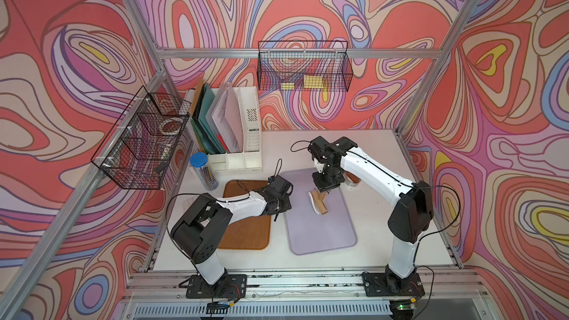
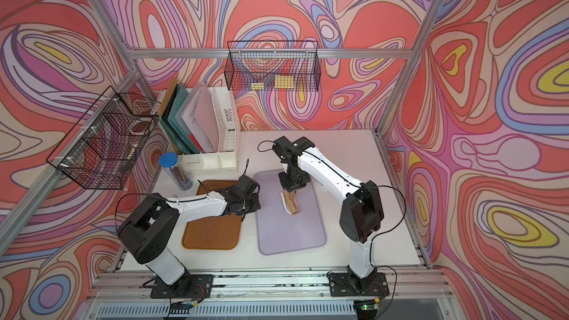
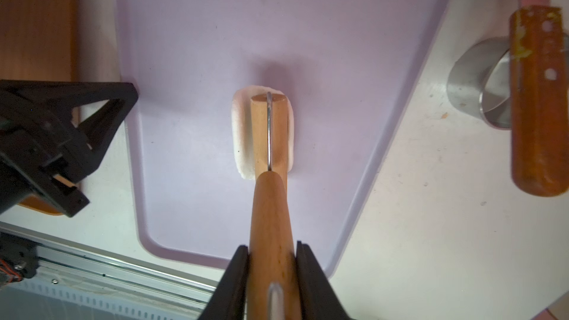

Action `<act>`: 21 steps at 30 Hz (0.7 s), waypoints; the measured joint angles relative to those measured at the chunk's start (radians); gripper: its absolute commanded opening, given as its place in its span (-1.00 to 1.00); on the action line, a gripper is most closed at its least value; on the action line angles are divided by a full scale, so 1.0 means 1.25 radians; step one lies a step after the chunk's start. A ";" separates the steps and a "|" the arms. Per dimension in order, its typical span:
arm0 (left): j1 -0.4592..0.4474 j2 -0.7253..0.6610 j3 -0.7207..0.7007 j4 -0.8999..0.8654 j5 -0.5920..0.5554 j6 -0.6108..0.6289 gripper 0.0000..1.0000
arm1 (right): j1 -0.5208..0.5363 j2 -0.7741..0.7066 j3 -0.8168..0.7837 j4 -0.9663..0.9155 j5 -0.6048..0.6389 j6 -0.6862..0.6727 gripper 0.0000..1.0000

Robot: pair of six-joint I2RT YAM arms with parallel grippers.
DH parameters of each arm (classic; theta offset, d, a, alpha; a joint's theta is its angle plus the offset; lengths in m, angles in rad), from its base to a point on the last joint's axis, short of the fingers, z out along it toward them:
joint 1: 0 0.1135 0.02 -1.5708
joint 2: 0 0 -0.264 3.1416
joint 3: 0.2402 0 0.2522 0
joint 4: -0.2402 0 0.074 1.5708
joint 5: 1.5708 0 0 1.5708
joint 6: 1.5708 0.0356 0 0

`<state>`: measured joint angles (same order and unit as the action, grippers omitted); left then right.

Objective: Roll out the dumpling wrappers from the dough
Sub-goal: Flatten out the dough on the work surface.

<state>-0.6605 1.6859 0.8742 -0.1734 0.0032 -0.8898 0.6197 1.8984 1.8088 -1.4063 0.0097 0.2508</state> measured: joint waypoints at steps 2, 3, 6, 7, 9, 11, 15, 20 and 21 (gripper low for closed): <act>0.001 0.001 0.004 -0.005 0.005 0.005 -1.00 | 0.007 0.005 0.020 -0.024 0.021 -0.025 -1.00; 0.002 0.003 0.007 -0.008 0.009 0.008 -1.00 | 0.011 0.006 0.024 -0.031 0.029 -0.038 -1.00; 0.007 0.006 0.012 -0.011 0.026 0.018 -1.00 | 0.023 0.008 0.027 -0.040 0.044 -0.074 -1.00; 0.011 0.007 0.012 -0.011 0.033 0.020 -1.00 | 0.025 0.008 0.027 -0.042 0.045 -0.083 -1.00; 0.017 0.007 0.012 -0.011 0.047 0.020 -1.00 | 0.029 0.009 0.037 -0.046 0.045 -0.093 -1.00; 0.024 0.006 0.005 0.002 0.062 0.016 -1.00 | 0.029 0.011 0.050 -0.046 0.036 -0.099 -1.00; 0.031 -0.012 -0.039 0.061 0.079 -0.018 -1.00 | 0.028 0.009 0.064 -0.023 -0.007 -0.102 -1.00; 0.031 -0.033 -0.077 0.107 0.079 -0.073 -1.00 | 0.003 -0.026 0.051 0.023 -0.069 -0.061 -1.00; 0.031 -0.033 -0.080 0.112 0.079 -0.082 -1.00 | -0.015 -0.050 0.034 0.041 -0.091 -0.041 -1.00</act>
<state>-0.6220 1.6447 0.7746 -0.0338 0.1024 -0.9924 0.6014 1.8355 1.8515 -1.3552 -0.1040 0.2001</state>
